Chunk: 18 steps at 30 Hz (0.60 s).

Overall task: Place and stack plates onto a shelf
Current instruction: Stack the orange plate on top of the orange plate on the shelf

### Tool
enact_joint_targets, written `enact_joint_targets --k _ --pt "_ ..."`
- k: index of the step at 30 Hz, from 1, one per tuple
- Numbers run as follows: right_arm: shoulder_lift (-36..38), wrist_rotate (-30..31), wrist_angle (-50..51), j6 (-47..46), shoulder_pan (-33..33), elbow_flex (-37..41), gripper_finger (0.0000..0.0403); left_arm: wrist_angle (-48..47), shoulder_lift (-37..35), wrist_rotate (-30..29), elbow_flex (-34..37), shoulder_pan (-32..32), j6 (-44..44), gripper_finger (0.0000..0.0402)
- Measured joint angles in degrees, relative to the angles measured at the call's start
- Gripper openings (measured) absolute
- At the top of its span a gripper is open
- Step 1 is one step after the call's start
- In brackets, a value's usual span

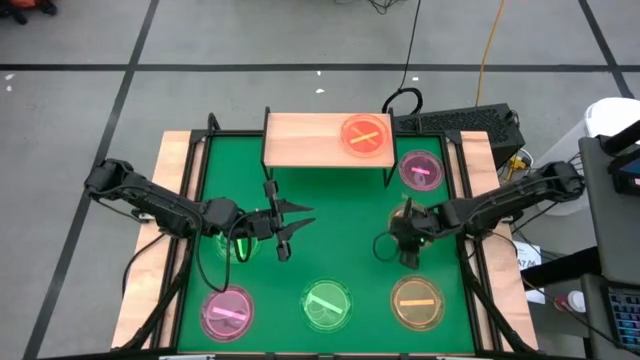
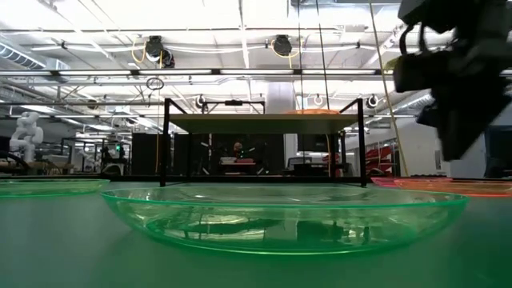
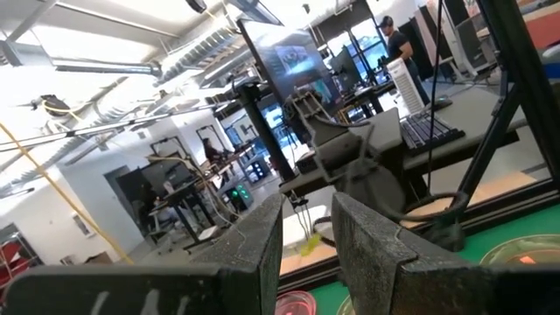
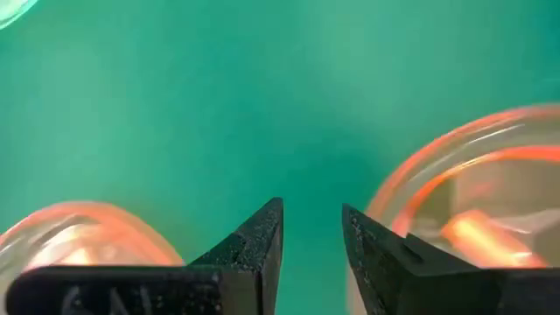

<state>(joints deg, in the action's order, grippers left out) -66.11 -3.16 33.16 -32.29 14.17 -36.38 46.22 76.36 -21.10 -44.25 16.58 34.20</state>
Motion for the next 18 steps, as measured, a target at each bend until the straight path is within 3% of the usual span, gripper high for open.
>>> enact_joint_targets --k 4,7,18 --pt "0.0 -10.4 0.0 -4.5 4.0 0.0 0.0105 0.6 0.0 0.0 0.0 0.0 0.0 0.0108" --pt "0.0 -13.5 0.1 -6.4 6.3 0.0 0.0105 0.6 0.0 0.0 0.0 0.0 -0.3 0.0108" --pt "-1.6 -10.5 0.0 -9.0 9.7 0.0 0.0105 0.6 0.0 0.0 0.0 0.0 -1.8 0.0108"
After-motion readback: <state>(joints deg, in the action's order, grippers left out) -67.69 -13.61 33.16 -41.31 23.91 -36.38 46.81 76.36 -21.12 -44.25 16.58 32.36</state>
